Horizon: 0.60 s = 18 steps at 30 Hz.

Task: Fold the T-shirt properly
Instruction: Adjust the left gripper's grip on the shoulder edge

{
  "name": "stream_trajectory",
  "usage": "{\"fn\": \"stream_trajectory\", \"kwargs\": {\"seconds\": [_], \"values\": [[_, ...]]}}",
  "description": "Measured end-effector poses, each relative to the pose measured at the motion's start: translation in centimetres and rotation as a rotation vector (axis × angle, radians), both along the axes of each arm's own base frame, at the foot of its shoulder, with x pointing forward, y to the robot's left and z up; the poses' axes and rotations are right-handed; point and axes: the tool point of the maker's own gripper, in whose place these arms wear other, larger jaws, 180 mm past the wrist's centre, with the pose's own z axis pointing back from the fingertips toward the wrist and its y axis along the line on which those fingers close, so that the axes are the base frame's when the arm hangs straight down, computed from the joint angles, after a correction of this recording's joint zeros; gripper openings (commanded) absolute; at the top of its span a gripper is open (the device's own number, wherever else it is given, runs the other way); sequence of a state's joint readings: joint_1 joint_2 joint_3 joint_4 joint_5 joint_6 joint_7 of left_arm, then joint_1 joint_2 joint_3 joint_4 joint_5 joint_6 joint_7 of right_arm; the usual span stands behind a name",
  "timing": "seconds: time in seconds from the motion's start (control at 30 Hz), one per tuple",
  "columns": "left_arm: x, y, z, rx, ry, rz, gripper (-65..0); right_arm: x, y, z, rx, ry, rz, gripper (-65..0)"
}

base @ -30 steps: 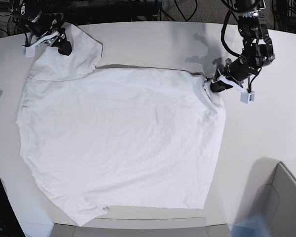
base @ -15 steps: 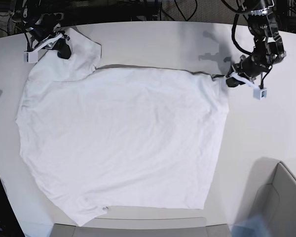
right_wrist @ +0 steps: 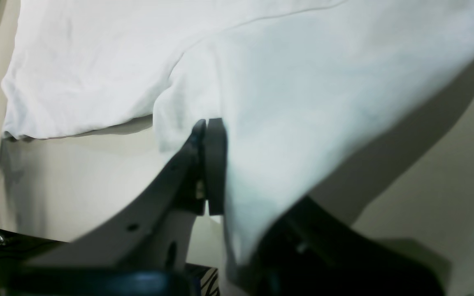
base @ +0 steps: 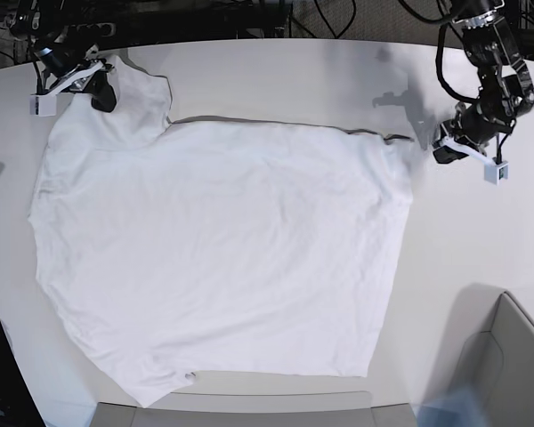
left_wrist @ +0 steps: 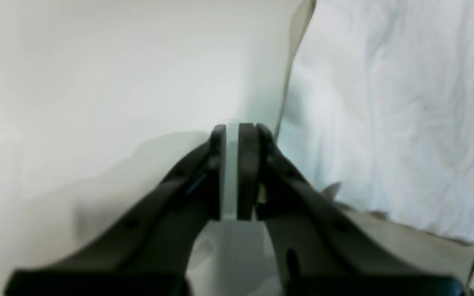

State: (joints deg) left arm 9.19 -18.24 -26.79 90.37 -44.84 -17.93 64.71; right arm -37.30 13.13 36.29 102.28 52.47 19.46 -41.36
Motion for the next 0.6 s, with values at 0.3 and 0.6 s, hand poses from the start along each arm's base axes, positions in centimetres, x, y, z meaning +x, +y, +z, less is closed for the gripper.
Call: {"fn": "stream_trajectory", "kwargs": {"seconds": [0.3,0.6], "values": [[2.9,-2.8,2.8,-0.071,-0.031,-0.125,-56.4,0.1,-0.4,-0.3,-0.048,0.009,0.016,-65.0],[3.2,-3.8,1.8,-0.132,0.068,-0.007,-48.5,0.0,-0.5,-0.4,-0.056,0.015,0.017,-65.0]]}}
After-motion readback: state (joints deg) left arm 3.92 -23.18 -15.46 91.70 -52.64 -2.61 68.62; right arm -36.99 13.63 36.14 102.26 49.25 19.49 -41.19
